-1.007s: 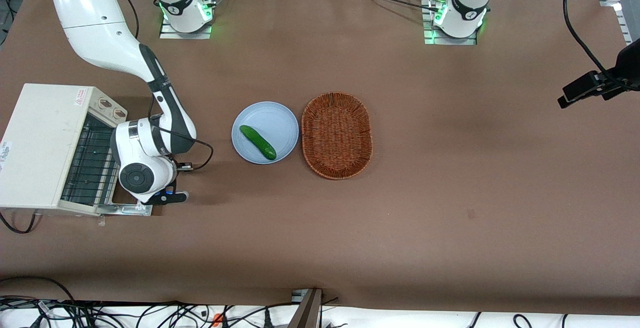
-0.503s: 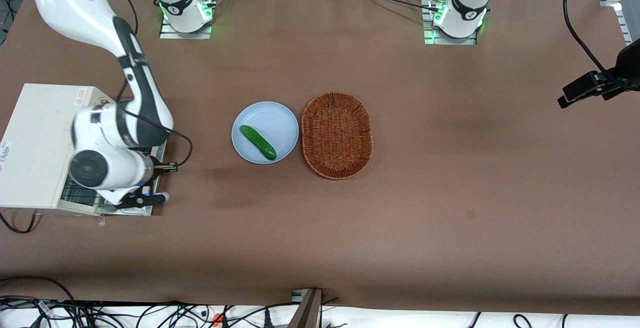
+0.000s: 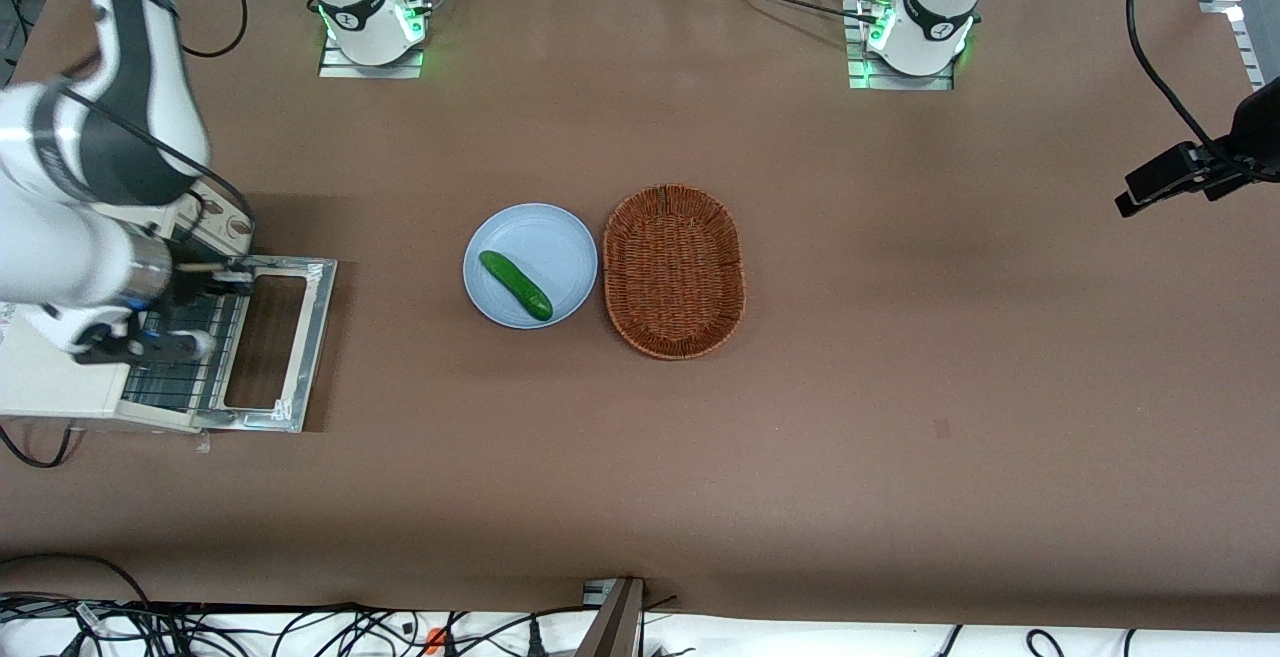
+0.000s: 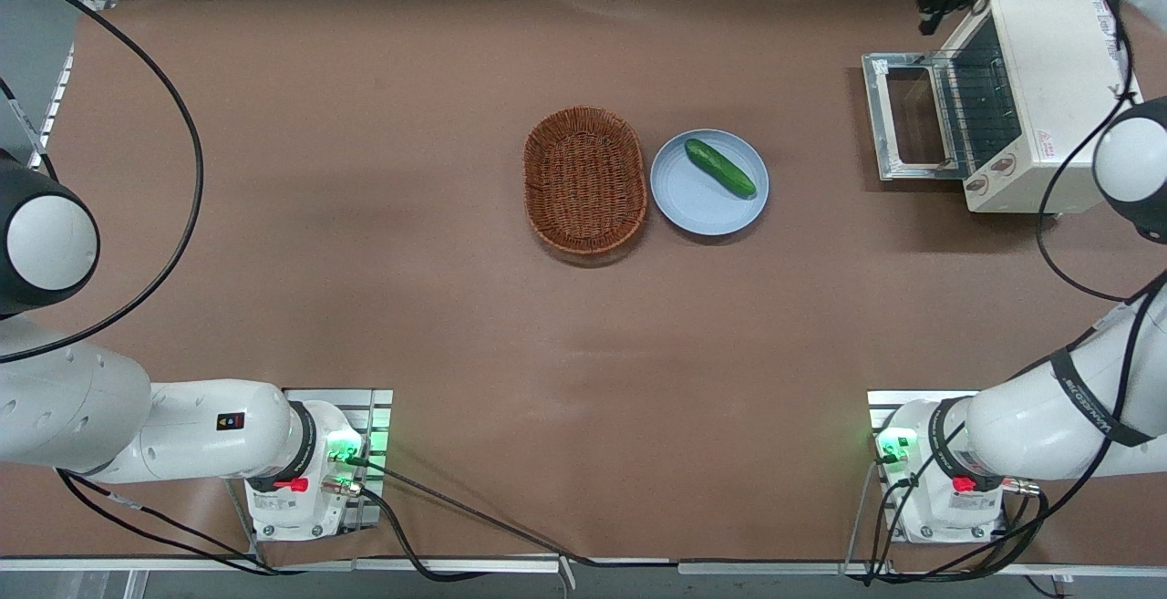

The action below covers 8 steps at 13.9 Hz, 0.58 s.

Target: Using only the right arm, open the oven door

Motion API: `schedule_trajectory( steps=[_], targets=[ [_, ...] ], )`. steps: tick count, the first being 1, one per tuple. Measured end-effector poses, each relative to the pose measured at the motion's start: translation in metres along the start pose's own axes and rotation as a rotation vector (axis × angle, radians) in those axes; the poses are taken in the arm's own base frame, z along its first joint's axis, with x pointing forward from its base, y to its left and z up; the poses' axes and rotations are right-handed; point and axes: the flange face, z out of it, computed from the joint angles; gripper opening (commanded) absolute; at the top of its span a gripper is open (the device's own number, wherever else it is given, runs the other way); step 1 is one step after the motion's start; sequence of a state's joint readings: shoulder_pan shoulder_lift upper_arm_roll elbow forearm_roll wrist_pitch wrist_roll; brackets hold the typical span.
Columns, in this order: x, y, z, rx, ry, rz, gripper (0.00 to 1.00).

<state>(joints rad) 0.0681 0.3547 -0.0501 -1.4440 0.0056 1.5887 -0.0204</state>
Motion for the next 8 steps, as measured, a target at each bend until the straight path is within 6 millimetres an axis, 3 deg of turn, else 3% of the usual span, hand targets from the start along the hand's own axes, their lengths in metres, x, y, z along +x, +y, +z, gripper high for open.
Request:
schedule_trajectory(
  steps=[4,8],
  targets=[
    [-0.049,0.021,-0.058,0.009,0.003,0.015,1.0],
    [-0.088,0.027,-0.103,0.015,0.042,0.016,1.0]
  ],
)
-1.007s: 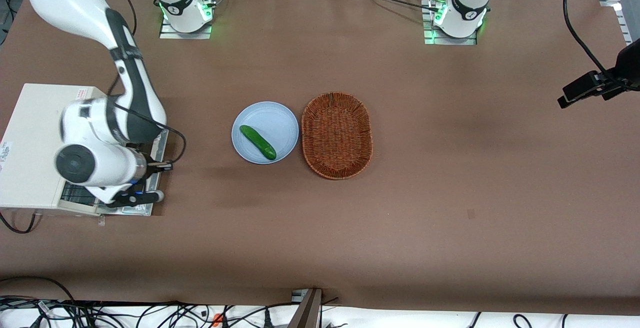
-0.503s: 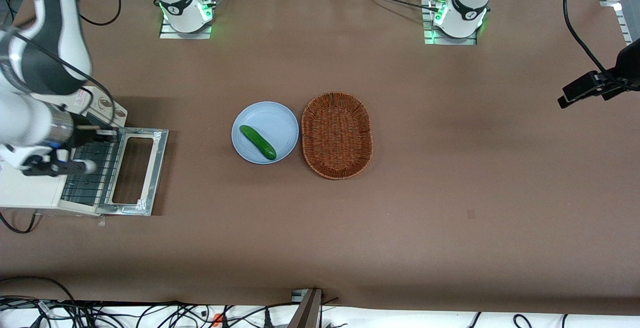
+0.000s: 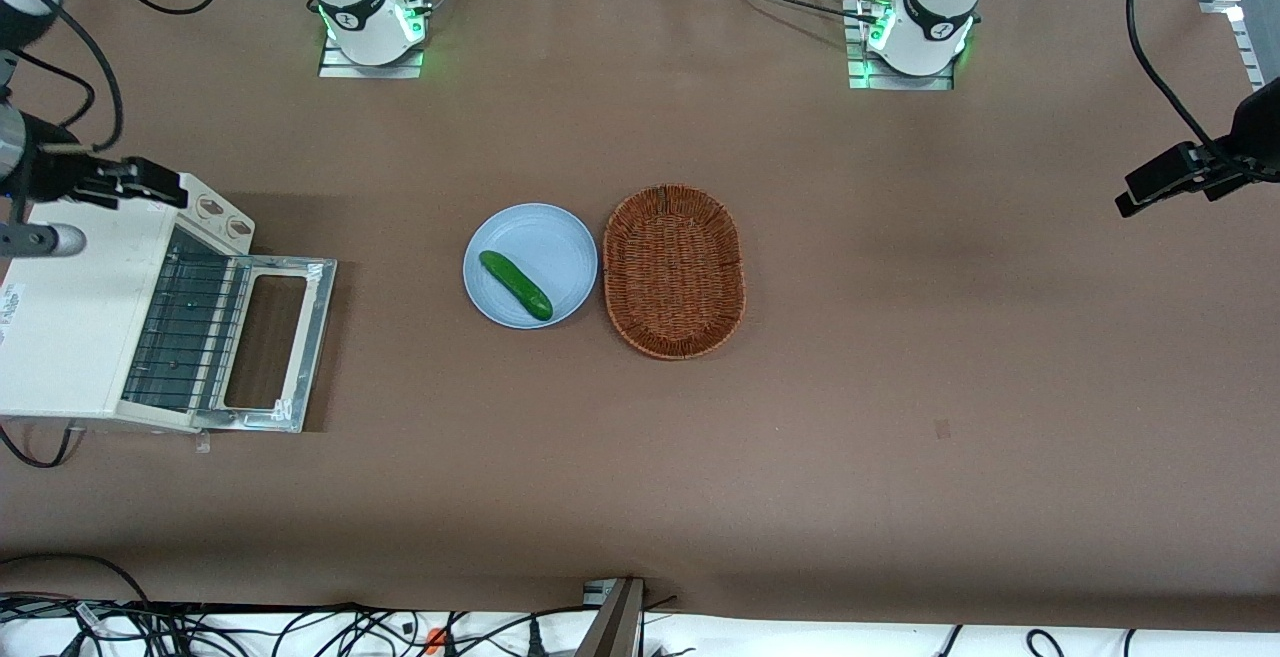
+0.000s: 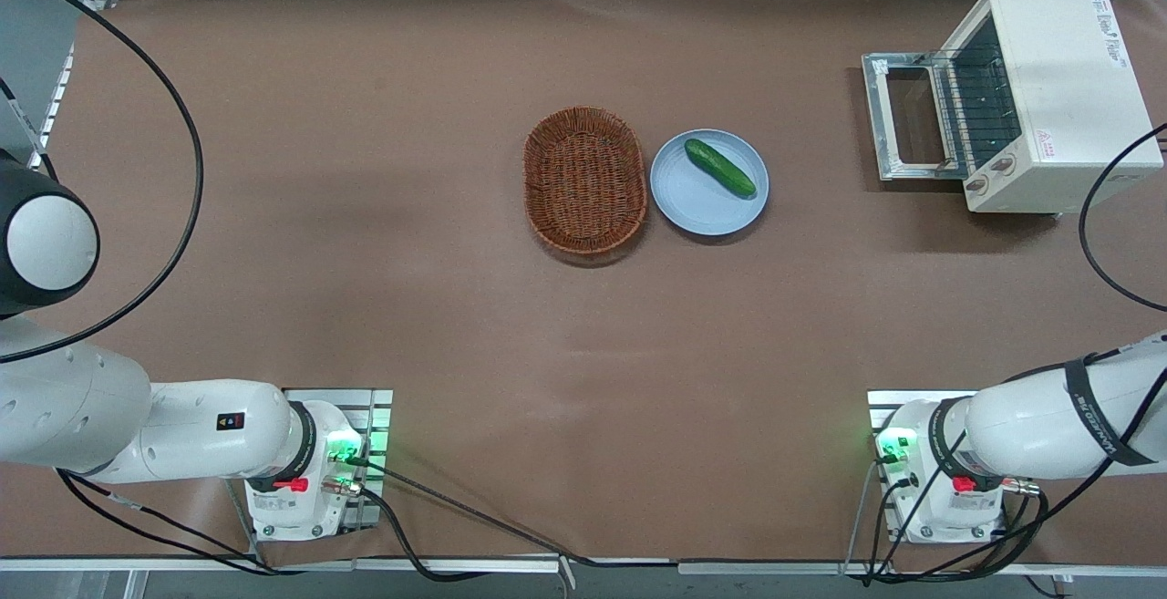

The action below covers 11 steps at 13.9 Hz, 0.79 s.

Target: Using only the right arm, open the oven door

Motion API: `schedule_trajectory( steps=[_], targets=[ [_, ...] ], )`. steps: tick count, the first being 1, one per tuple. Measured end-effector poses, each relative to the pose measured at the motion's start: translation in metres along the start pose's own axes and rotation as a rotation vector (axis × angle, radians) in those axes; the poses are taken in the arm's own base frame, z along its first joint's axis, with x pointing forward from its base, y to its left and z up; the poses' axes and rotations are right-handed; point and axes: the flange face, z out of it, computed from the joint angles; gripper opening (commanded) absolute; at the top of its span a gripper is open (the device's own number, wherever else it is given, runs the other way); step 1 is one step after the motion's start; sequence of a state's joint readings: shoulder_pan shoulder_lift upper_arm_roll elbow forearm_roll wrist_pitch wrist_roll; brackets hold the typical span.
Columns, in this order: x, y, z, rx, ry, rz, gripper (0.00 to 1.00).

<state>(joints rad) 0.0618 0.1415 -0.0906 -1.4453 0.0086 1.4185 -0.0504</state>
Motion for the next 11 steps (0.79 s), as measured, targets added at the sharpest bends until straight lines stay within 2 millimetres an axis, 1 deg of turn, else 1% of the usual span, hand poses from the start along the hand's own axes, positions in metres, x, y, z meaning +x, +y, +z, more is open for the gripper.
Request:
schedule_trajectory(
  steps=[2,7,9,11],
  targets=[
    [-0.014,0.008,-0.014,0.003,0.01,0.013,1.0],
    [-0.044,0.03,-0.04,0.014,0.043,0.05,1.0],
    [-0.054,0.033,-0.045,0.018,0.037,0.057,1.0],
    [-0.057,0.033,-0.046,0.019,0.03,0.056,1.0]
  ],
)
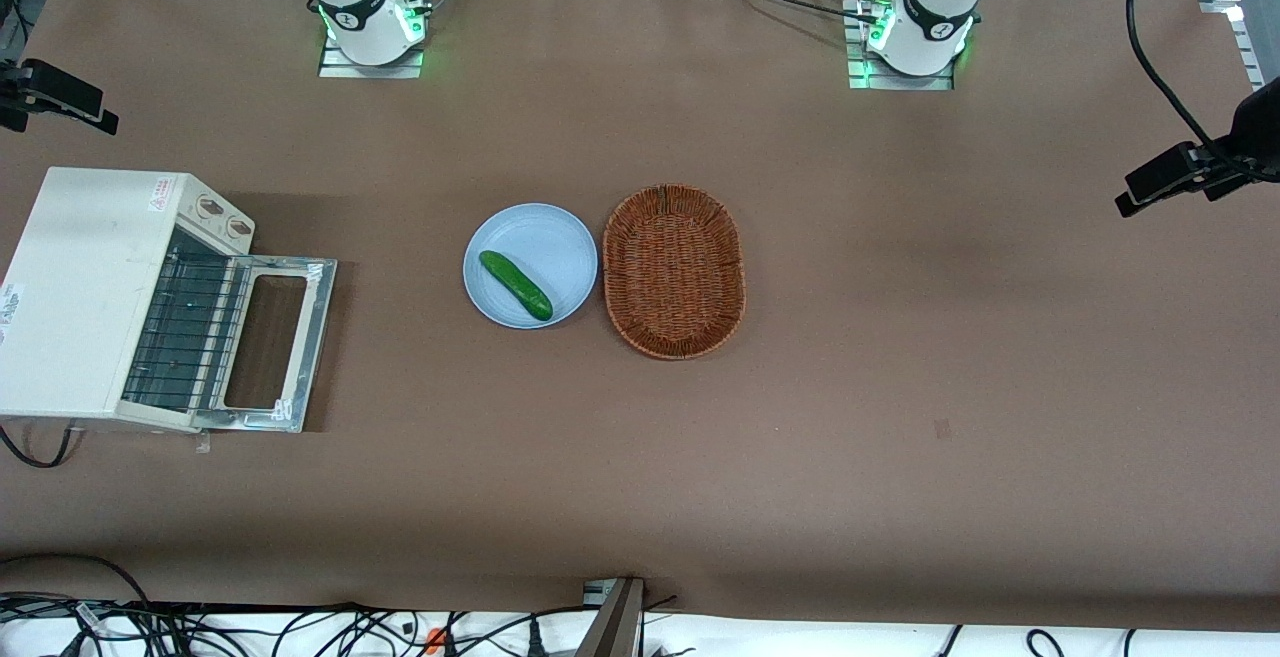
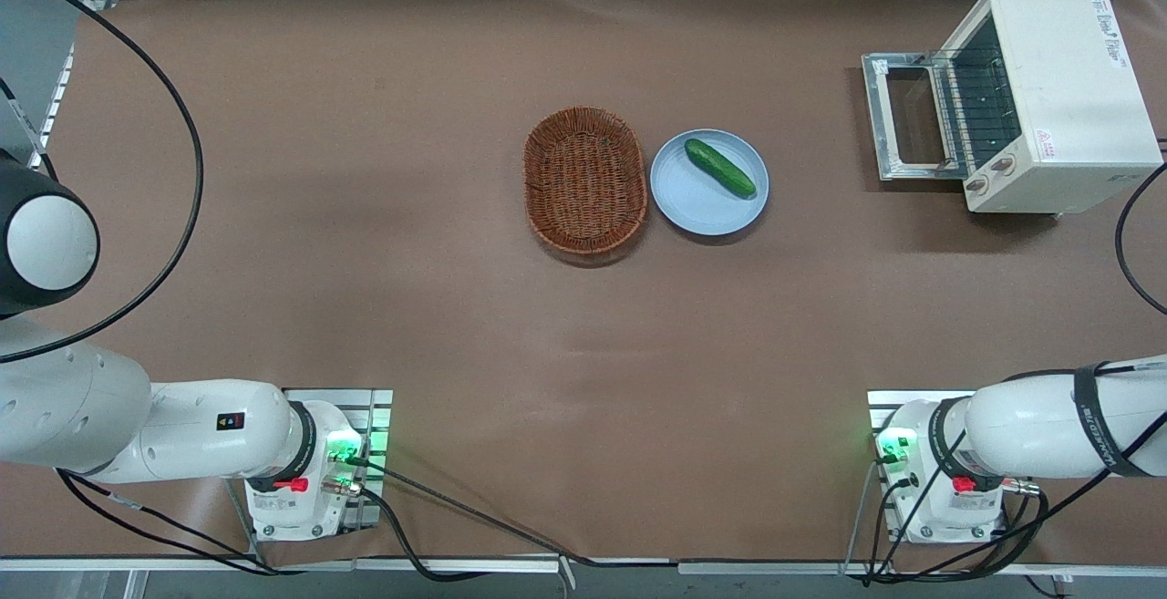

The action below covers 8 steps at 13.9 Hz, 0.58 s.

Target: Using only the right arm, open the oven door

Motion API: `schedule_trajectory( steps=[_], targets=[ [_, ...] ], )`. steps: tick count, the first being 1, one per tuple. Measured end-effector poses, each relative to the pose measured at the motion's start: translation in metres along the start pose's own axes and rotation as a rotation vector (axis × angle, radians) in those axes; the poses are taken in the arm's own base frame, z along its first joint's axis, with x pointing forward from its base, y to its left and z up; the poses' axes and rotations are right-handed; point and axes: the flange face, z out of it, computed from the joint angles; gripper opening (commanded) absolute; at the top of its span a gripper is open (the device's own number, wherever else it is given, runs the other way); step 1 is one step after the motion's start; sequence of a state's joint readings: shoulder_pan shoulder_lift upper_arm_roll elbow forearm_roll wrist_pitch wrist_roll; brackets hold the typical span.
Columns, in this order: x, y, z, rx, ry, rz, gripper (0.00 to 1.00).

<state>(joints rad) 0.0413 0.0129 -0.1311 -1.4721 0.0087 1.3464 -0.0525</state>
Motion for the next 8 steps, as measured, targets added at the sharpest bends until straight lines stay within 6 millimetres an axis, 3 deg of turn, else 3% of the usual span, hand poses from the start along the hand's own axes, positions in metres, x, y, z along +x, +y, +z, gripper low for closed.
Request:
schedule_trajectory(
  steps=[8],
  targets=[
    [0.0045,-0.0001,0.0036,-0.001,0.005,0.0,1.0]
  ],
)
